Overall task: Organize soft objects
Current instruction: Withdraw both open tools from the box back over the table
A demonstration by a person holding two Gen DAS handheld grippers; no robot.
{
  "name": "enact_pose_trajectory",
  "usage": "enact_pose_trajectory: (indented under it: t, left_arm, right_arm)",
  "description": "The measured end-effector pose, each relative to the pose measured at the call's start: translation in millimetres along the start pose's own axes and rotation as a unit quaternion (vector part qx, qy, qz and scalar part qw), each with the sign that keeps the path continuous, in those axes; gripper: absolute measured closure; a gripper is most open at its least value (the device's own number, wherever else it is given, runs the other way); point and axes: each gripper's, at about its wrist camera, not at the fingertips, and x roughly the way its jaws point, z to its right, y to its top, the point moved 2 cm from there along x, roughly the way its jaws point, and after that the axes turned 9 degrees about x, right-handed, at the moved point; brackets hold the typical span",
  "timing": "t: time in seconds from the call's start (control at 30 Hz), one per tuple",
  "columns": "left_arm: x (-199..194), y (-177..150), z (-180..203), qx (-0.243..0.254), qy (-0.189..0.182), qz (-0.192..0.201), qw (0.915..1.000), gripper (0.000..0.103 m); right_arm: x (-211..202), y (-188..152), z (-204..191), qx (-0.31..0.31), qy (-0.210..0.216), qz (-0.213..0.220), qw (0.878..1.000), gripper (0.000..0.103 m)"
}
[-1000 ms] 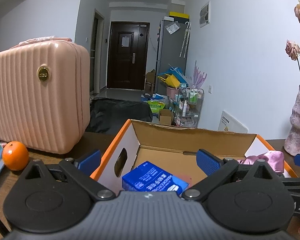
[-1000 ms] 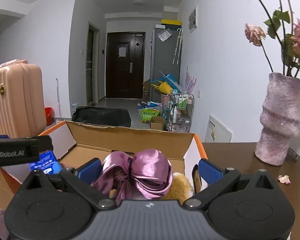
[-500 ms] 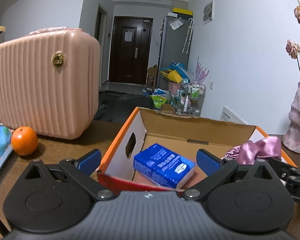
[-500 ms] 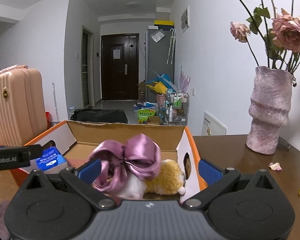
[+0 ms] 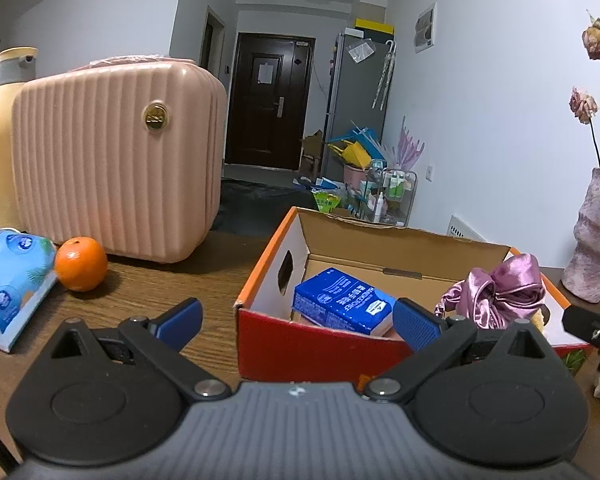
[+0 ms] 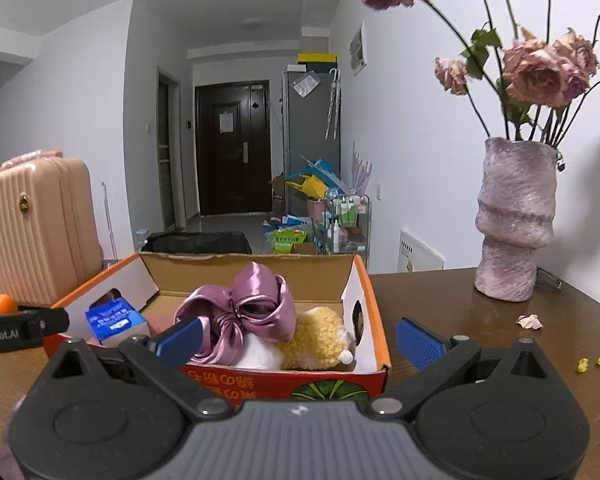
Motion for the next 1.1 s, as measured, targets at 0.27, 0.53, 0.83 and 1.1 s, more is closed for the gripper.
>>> enact_pose_trajectory:
  t: [0.27,0.53,0.83,1.1]
  left_arm:
    - [-24,-7,-2,0.005,-0.002,0.008,1.0,0.0]
    - [-48,-16,-5,0.007,-0.005,0.01,0.9999,0.0]
    - [-78,-28,-9,0.012,-0.011,0.009,0.9998,0.0]
    - [-104,-42,-7,0.022,-0.02,0.004,0.9996,0.0]
  right_arm:
    - [-28,0,2,0.002,0.01,0.01,1.0,0.0]
    - [-53,-12,-1,-0.004,0.02,0.006,1.0,0.0]
    - [-94,-28,-1,-0.005,0.027,0.011,1.0,0.0]
    - [-125,-49,-1,-0.012,0.029,0.009,0.999,0.0]
